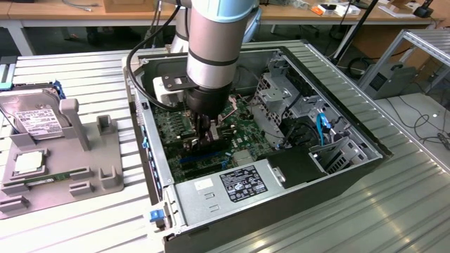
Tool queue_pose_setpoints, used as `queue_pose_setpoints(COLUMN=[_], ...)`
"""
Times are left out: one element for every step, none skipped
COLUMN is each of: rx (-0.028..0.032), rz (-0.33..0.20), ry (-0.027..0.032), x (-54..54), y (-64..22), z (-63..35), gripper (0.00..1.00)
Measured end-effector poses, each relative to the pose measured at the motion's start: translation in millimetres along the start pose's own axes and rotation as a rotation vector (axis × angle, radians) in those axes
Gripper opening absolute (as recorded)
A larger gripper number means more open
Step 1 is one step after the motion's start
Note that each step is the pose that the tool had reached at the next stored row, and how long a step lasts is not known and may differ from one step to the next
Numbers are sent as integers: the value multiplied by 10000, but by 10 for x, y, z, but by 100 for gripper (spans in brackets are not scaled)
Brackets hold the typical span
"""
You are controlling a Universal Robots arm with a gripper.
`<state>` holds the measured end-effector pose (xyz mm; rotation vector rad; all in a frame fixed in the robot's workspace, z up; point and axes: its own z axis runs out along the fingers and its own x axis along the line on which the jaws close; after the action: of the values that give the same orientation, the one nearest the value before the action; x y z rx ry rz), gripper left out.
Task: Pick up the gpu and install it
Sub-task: 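Insert the gpu into the slot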
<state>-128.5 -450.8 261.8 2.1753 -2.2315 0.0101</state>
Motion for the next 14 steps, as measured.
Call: queue_pose_setpoints(rx=[0, 1, 1, 0, -1, -2, -1, -1, 0, 1, 4, 6, 4, 2], rz=[6, 11, 12, 12, 12, 12, 12, 12, 13, 13, 13, 13, 13, 13], ry=[6, 8, 8, 8, 11, 12, 10, 10, 9, 8, 3, 0, 2, 6], x=[0, 0, 0, 0, 0, 0, 0, 0, -1, -1, -1, -1, -1, -1], y=[0, 0, 0, 0, 0, 0, 0, 0, 0, 0, 0, 0, 0, 0], z=[0, 0, 0, 1, 1, 6, 11, 14, 14, 14, 7, 2, -7, -11], gripper=[27, 27, 27, 27, 27, 27, 27, 27, 27, 27, 27, 27, 27, 27])
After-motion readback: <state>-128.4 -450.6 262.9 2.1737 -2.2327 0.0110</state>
